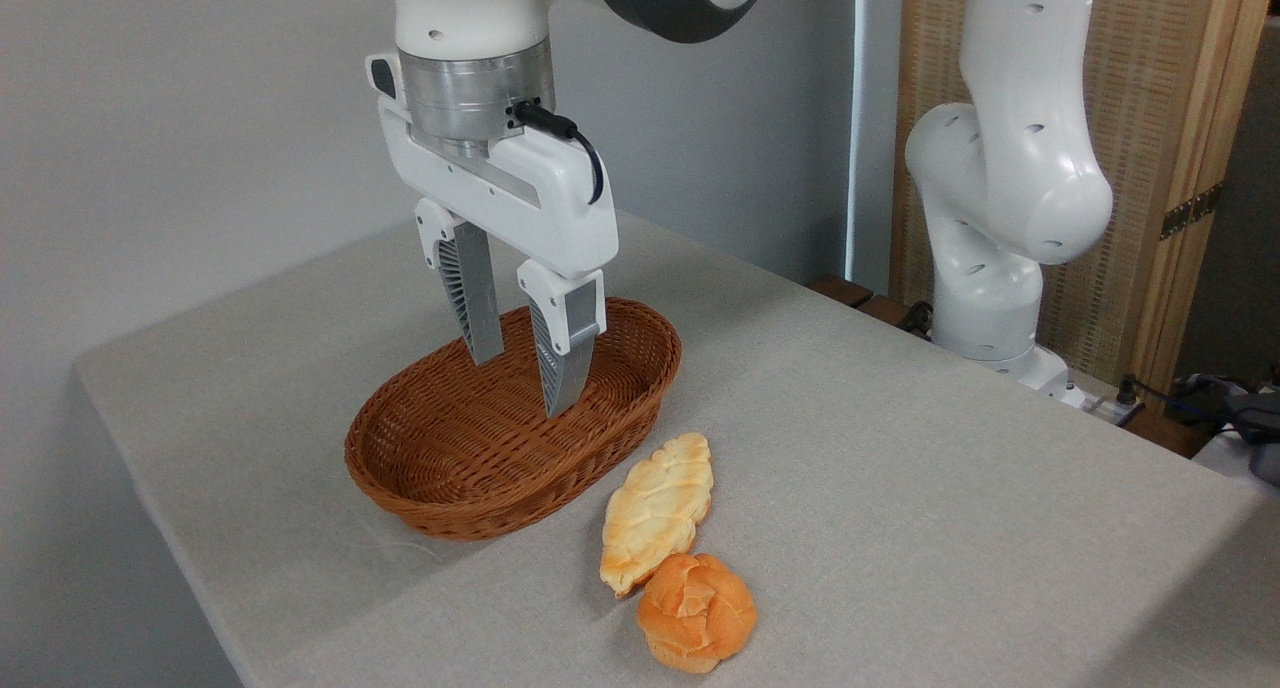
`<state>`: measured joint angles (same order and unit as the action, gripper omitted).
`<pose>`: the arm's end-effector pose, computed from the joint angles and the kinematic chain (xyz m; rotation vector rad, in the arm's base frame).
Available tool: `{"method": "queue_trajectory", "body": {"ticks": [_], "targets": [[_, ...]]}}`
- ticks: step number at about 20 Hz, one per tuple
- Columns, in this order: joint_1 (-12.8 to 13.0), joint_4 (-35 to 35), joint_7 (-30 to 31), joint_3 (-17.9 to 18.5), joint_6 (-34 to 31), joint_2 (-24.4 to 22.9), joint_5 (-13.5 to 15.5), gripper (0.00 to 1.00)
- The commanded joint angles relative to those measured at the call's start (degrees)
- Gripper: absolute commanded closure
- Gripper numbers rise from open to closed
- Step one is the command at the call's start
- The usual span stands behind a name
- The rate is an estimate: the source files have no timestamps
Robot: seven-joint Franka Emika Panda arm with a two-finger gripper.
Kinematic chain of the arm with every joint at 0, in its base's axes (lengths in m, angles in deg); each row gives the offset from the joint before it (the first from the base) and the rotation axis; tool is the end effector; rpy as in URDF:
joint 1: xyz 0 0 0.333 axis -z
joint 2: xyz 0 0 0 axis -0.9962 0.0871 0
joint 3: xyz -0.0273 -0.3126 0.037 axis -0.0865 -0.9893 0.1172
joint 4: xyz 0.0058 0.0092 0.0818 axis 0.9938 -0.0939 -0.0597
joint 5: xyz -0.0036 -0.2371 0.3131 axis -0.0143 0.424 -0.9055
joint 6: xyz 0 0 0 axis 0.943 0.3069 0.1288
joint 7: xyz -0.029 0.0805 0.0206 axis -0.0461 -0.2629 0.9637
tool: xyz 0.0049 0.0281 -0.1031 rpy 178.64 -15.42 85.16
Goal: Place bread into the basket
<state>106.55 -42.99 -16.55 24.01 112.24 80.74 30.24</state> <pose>0.5546 -0.0128 0.5713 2.8779 -1.0661 0.1190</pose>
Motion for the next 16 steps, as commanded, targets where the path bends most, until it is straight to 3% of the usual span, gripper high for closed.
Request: {"method": "queue_trajectory", "body": {"ticks": [1,2,4,6,10,14,16], "targets": [[0.08,0.03,-3.87,3.49,-2.82,-1.15,0.53,0.0],[-0.01,0.03,-3.89,3.34,-2.85,-1.16,0.53,0.0],[-2.73,0.03,-3.89,2.12,-2.85,-1.16,0.7,0.0],[-9.21,0.03,-3.98,-4.45,-2.85,-1.16,0.97,0.0],[-16.08,0.03,-3.98,-10.89,-2.85,-1.07,1.14,0.0],[-20.83,0.03,-4.33,-15.63,-2.85,-0.98,1.23,0.0],[-21.46,0.03,-4.33,-16.35,-2.85,-0.98,1.23,0.0]]}}
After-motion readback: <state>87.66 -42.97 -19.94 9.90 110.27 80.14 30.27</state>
